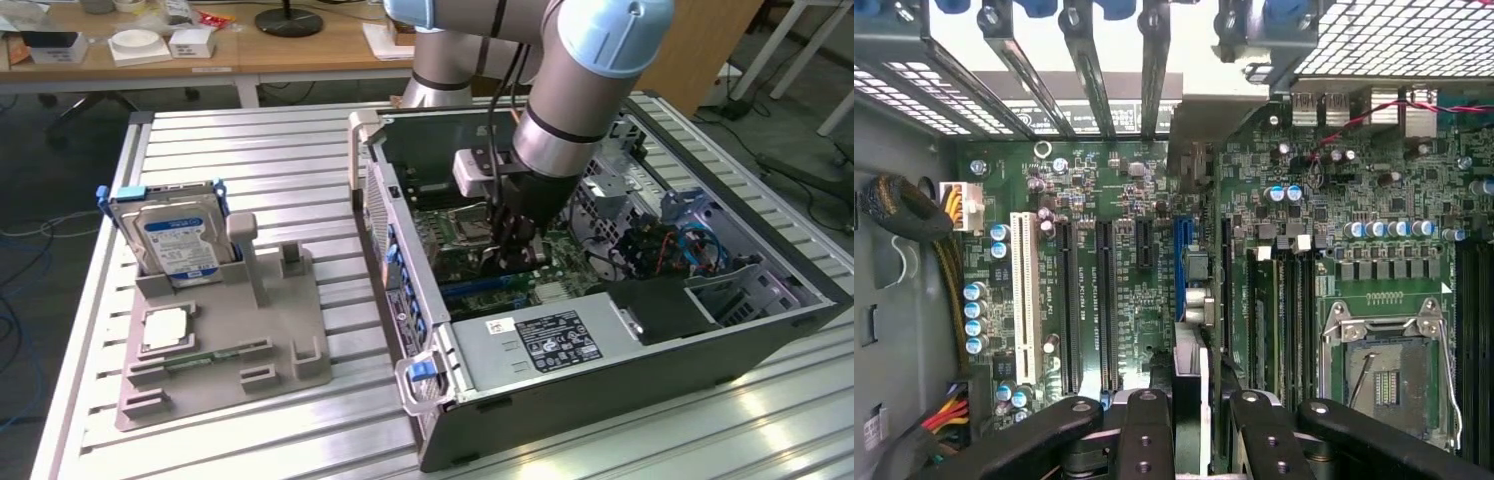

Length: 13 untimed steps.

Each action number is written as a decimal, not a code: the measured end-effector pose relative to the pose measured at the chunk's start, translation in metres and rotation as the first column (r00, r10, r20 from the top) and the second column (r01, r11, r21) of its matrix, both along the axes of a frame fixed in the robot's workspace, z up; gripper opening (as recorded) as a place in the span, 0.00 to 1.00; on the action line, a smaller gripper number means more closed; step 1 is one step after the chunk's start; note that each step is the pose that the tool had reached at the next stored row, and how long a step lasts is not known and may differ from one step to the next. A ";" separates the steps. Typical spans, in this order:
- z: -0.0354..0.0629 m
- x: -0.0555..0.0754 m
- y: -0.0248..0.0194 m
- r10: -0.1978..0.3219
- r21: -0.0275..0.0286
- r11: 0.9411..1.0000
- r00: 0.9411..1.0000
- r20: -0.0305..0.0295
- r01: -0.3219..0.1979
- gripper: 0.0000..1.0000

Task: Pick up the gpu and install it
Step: 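Insert the gpu into the slot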

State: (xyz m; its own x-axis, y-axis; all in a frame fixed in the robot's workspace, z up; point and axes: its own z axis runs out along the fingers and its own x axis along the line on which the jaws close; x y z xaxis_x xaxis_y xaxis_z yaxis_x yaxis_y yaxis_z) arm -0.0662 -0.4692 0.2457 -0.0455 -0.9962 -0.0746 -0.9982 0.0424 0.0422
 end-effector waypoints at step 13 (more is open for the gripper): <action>0.0001 -0.004 0.0011 0.005 -0.028 1.000 1.000 0.000 -0.005 0.27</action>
State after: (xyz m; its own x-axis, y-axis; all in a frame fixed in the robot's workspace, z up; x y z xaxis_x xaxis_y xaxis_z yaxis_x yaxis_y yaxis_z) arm -0.0704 -0.4682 0.2458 -0.0408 -0.9981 -0.0465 -0.9984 0.0389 0.0412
